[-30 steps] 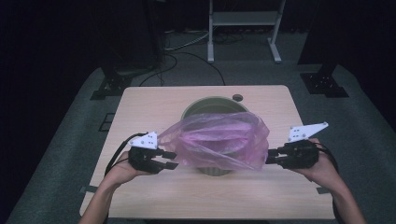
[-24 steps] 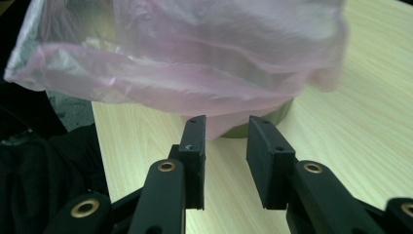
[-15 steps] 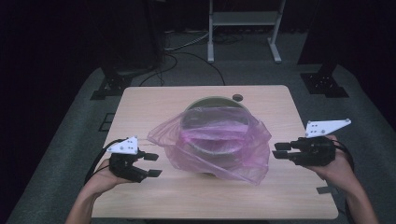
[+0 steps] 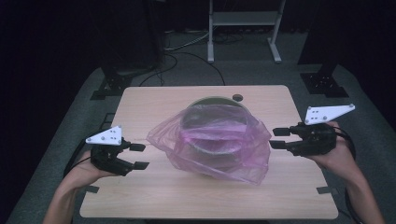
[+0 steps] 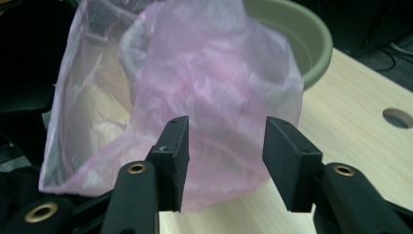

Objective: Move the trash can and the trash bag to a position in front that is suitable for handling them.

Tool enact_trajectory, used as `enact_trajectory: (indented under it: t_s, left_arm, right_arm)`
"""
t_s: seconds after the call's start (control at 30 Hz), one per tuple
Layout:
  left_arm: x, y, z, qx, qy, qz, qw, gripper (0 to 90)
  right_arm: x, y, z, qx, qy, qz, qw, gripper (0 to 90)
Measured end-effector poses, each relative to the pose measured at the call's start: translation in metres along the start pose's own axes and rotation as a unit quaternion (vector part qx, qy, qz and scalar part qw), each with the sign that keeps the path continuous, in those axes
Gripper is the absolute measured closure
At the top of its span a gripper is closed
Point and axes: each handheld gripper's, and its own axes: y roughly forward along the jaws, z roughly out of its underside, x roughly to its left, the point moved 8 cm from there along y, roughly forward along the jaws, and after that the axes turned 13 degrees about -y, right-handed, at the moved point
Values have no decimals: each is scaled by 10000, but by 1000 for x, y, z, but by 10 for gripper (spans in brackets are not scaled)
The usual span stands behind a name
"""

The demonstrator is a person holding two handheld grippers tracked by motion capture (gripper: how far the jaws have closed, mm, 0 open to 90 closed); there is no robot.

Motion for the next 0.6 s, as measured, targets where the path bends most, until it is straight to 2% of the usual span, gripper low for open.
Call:
enact_trajectory:
  t_s: [0.37,0.6]
  left_arm:
    - [-2,-21,-30,32,185,-119,9998,340]
    - [0,-21,-54,35,259,-144,9996,332]
  right_arm:
    - [-7,7,-15,54,-97,-12,9999,467]
    - [-14,11,-23,71,-107,-19,9999,413]
